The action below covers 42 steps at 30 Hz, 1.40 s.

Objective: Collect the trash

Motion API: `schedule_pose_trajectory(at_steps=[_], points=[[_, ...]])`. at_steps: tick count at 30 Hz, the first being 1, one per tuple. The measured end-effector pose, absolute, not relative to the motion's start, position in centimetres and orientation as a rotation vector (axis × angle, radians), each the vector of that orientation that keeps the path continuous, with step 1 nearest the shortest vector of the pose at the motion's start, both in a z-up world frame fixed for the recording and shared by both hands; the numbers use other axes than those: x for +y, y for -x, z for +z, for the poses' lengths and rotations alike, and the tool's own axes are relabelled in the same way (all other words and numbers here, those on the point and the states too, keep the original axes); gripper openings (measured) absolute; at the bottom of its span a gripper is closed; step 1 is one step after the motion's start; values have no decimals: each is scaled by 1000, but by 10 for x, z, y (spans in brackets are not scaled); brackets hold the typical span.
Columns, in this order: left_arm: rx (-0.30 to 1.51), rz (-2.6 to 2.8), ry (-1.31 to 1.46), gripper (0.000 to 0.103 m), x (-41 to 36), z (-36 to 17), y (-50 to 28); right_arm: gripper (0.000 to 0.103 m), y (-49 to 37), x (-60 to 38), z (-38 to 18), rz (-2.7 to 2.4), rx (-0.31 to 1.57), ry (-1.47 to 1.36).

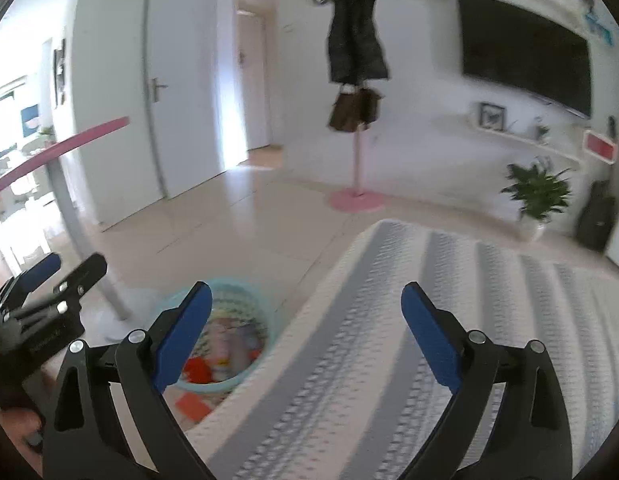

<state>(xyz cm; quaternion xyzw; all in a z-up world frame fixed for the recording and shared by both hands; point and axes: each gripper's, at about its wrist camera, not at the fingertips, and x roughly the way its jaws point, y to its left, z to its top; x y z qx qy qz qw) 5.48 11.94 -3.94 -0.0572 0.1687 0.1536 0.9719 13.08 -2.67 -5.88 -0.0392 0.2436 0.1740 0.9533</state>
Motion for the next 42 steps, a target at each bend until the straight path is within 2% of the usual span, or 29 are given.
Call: schedule_pose_trajectory(at_steps=[7, 23, 42], points=[[365, 334, 176, 91, 107, -48, -72, 91, -137, -52, -62, 287, 468, 15], [349, 408, 145, 95, 105, -54, -70, 91, -124, -38, -63, 304, 393, 100], [350, 383, 163, 95, 112, -55, -71, 92, -124, -39, -67, 347, 415, 75]])
